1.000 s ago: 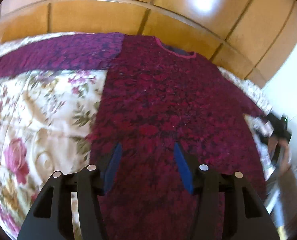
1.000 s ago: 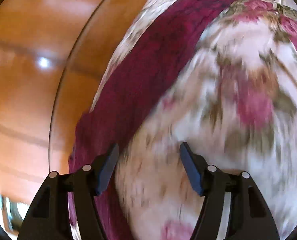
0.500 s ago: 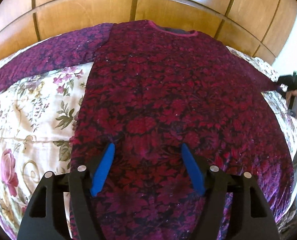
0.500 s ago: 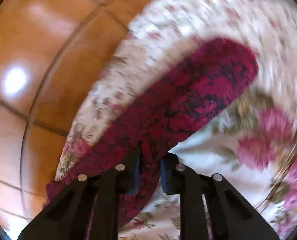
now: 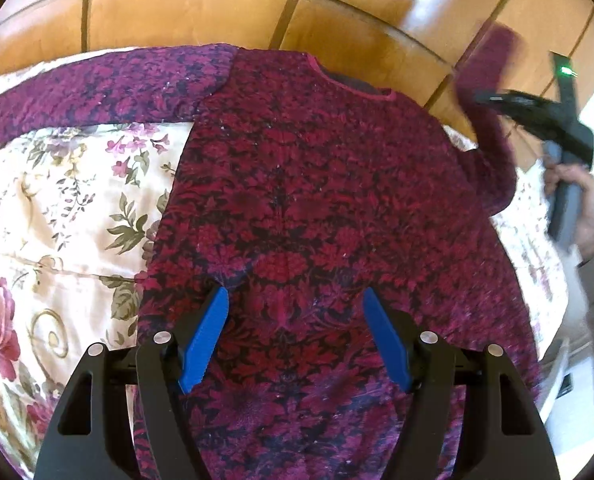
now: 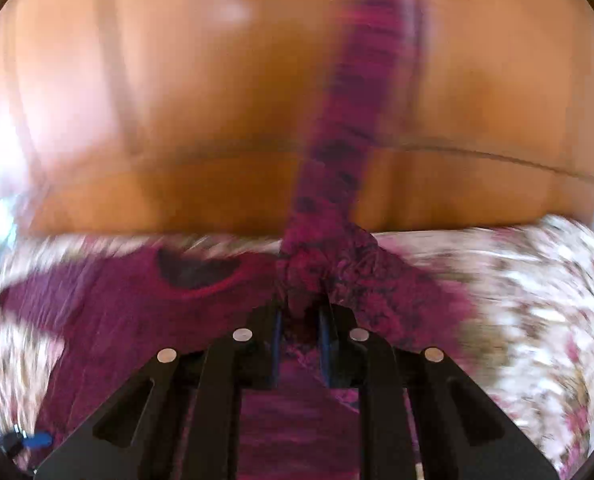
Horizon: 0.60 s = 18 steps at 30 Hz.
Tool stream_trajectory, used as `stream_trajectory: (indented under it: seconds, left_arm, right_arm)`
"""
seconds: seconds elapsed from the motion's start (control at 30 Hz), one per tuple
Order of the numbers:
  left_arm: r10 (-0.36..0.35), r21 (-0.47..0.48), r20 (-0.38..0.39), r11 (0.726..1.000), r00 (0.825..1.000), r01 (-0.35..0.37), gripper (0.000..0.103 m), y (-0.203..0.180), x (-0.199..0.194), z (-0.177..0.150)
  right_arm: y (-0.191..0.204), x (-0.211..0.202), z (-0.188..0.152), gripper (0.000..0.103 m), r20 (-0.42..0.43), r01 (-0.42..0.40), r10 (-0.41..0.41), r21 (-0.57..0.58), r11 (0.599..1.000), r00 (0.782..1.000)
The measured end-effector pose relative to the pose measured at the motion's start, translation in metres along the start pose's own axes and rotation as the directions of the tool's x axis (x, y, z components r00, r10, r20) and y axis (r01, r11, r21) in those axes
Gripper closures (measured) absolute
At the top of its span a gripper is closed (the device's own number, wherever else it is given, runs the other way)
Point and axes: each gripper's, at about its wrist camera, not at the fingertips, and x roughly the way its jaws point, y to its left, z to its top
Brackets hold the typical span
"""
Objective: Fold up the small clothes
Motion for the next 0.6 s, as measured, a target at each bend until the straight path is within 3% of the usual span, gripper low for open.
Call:
stream_trajectory:
  seconds: [0.07,0.17,0.23,0.37,0.6]
  left_arm:
    - [-0.028,-0.016,0.014,0.999,1.000,0.028,0.035,0.003,-0.007,0.006]
    - [-0.053,-0.026,0.040,0.998,0.998,0.054,0.035,0.006,-0.017,0.015]
    - [-0.063,-0.034,0.061,0.997,0.996,0.065,0.035,0.012,-0.022,0.024]
    - [-0.065,-0.065,0.083,0.995,0.994,0.070,0.035,0.023,-0.019,0.045]
    - [-0.107,-0.075,0.085,0.991,0.991,0.114,0.039,0.022,0.014,0.107]
  right_arm:
    - [0.049,0.021,-0.008,0.084,-0.056,-0.065,0.061,-0.077,0.995,0.997]
    - [0.089,0.040,-0.020,0.062,-0.103,-0.125,0.114,-0.118,0.985,0.988]
    - [0.098,0.040,-0.026,0.025,-0.106,-0.140,0.129,-0.103,0.985,0.986]
    - [0.083,0.024,-0.039,0.023,-0.094,-0.168,0.166,-0.016,0.986,0.982]
    - [0.010,-0.034,-0.100,0.019,-0.120,-0.091,0.109,0.146,0.985,0.987]
